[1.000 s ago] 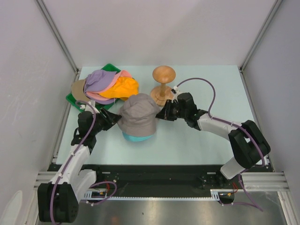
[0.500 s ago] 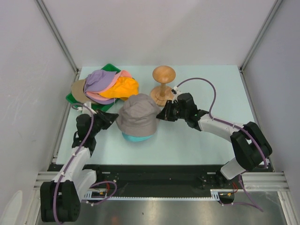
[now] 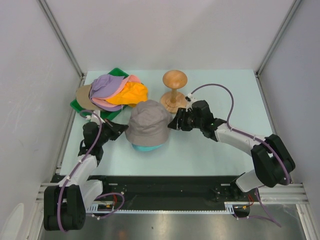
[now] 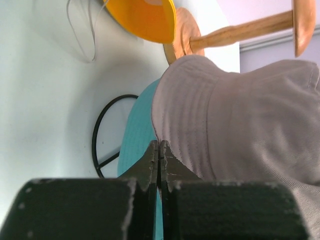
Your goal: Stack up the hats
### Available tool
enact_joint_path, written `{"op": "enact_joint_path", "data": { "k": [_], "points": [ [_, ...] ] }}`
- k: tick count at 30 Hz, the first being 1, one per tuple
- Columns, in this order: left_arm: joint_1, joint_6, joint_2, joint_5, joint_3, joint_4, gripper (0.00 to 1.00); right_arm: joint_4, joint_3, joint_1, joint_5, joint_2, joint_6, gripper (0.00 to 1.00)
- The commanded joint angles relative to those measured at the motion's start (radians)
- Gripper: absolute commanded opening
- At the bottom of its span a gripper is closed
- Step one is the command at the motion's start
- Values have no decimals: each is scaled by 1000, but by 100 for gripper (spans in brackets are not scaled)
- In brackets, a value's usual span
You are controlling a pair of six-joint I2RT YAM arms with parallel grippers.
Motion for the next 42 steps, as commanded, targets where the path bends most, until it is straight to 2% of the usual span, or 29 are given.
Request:
{"op": "enact_joint_path", "data": {
  "k": [1,8,15,19,23,33,42],
  "points": [
    [7,74,0,52,7,-13,0,61,-43,-8,-60,-97,-33,54],
    [7,95,14,65,52,-42,0,187,-108,-8,-154,-192,8,57],
    [7,91,9,63,61,-44,0,180,-100,-9,-146,-134,-8,57],
    [7,85,8,63,62,-55,0,184,-95,-12,-146,-106,-11,65],
    [9,80,-5,62,61,-61,0,196,-108,-14,-140,-98,-16,67],
    [9,78,-23,62,55,-73,0,250,-112,-9,-157,-30,-21,65],
    [7,80,-22,77,32,-70,0,269,-120,-6,-135,-37,-19,56]
  ]
}}
